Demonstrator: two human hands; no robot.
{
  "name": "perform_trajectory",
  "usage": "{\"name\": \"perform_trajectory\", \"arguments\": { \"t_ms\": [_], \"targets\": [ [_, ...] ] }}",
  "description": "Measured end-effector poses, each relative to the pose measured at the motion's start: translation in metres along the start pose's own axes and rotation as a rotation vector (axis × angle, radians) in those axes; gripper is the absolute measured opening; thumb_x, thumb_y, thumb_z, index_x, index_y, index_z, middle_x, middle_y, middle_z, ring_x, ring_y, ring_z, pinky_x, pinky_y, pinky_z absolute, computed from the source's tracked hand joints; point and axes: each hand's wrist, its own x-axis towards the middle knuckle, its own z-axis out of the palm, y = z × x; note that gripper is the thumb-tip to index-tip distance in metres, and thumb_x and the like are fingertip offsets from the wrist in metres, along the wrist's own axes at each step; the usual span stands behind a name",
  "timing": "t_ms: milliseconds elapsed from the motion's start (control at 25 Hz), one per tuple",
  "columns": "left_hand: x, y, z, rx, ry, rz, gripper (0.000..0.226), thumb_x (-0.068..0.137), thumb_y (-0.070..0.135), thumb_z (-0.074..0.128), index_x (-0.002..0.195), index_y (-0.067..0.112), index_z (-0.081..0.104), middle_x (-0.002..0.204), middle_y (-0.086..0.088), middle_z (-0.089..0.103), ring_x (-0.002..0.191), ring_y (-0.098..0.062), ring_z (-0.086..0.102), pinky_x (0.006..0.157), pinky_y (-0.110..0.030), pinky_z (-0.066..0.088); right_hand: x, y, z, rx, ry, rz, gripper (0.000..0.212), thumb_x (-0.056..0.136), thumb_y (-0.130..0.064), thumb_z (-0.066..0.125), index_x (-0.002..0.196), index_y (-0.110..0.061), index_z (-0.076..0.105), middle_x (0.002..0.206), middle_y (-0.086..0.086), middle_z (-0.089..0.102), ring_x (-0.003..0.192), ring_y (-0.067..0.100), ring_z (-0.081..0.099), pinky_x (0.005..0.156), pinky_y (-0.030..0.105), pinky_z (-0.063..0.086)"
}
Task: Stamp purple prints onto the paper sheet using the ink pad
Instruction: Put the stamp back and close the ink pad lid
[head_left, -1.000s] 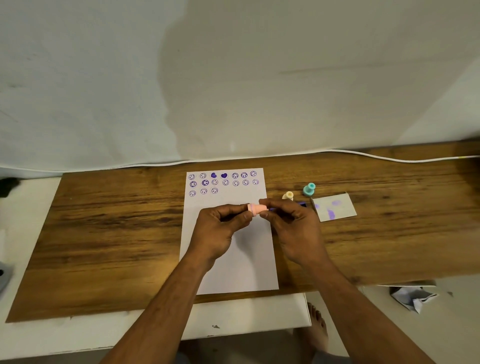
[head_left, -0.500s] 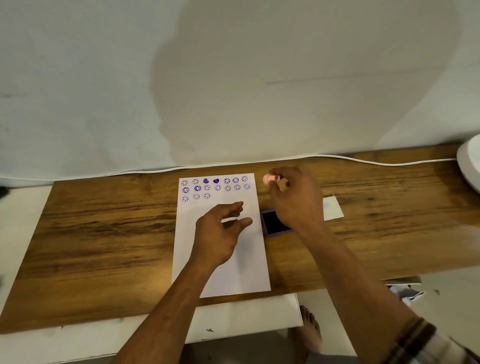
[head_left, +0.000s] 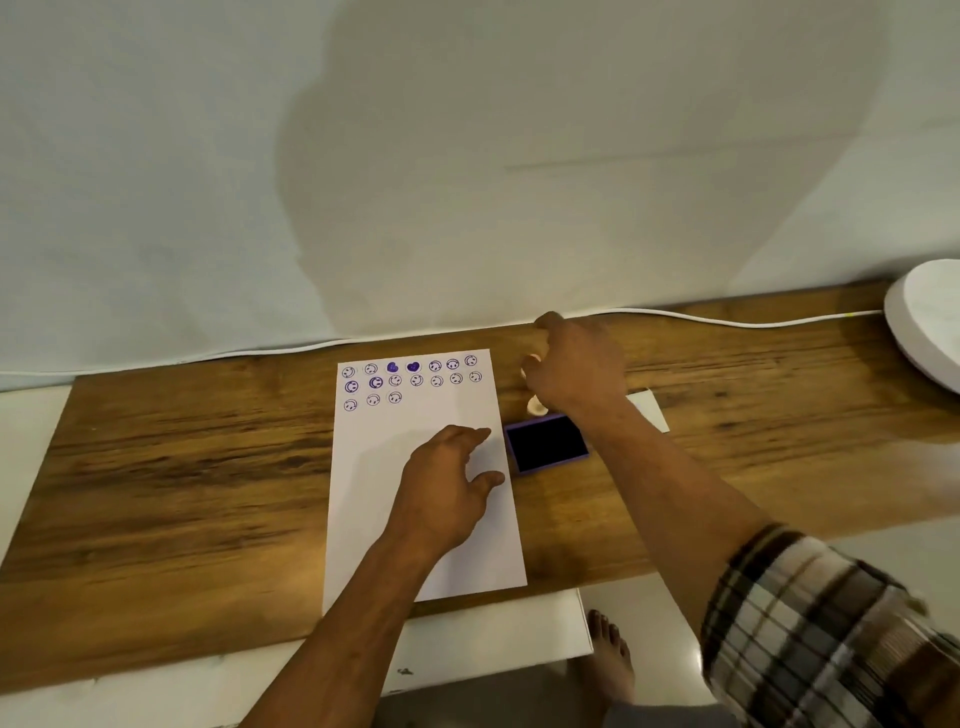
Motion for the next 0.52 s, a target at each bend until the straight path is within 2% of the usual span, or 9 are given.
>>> {"name": "perform_trajectory", "arguments": {
  "t_ms": [80, 120, 240, 360, 520],
  "targets": [
    [0.001, -0.004, 0.003, 0.057, 0.01, 0.02, 0.065, 0.086, 0.036, 0.08, 0.146, 0.028, 0.055, 0.152, 0.004, 0.055, 0.134, -0.022, 0.057, 0.114, -0.04, 0.044, -0.024, 0.028, -0.009, 0.243, 0.12, 0.162, 0.05, 0.085, -0.049, 0.072, 0.131, -0.032, 0.061, 0.123, -0.003, 0.07, 0.118, 0.027, 0.059, 0.096, 0.049, 0.053],
    [0.003, -0.005, 0.005, 0.085, 0.013, 0.028, 0.068, 0.086, 0.037, 0.079, 0.148, 0.028, 0.052, 0.155, 0.005, 0.052, 0.139, -0.022, 0.053, 0.116, -0.038, 0.04, -0.04, 0.045, -0.01, 0.287, 0.164, 0.24, 0.053, 0.085, -0.051, 0.073, 0.133, -0.034, 0.057, 0.131, -0.003, 0.067, 0.122, 0.027, 0.058, 0.099, 0.053, 0.053],
    [0.008, -0.005, 0.014, 0.156, -0.017, 0.059, 0.08, 0.089, 0.042, 0.075, 0.157, 0.028, 0.036, 0.166, 0.007, 0.035, 0.152, -0.018, 0.033, 0.121, -0.032, 0.026, -0.071, 0.082, 0.002, 0.124, 0.059, 0.4, 0.074, 0.089, -0.052, 0.073, 0.15, -0.028, 0.039, 0.155, 0.01, 0.046, 0.139, 0.035, 0.044, 0.108, 0.056, 0.047],
    [0.007, -0.003, 0.022, 0.183, -0.063, 0.089, 0.085, 0.091, 0.042, 0.072, 0.161, 0.03, 0.025, 0.17, 0.009, 0.023, 0.157, -0.014, 0.02, 0.119, -0.027, 0.016, -0.07, 0.085, 0.014, 0.04, -0.015, 0.388, 0.09, 0.09, -0.059, 0.068, 0.159, -0.022, 0.024, 0.163, 0.014, 0.035, 0.146, 0.037, 0.035, 0.112, 0.054, 0.04],
    [0.01, 0.0, 0.029, 0.206, -0.076, 0.096, 0.087, 0.092, 0.04, 0.07, 0.162, 0.033, 0.018, 0.171, 0.009, 0.019, 0.158, -0.016, 0.018, 0.122, -0.032, 0.019, -0.067, 0.086, 0.023, 0.023, -0.028, 0.391, 0.104, 0.082, -0.07, 0.069, 0.16, -0.02, 0.02, 0.163, 0.014, 0.035, 0.147, 0.038, 0.033, 0.113, 0.056, 0.039]
  ]
}}
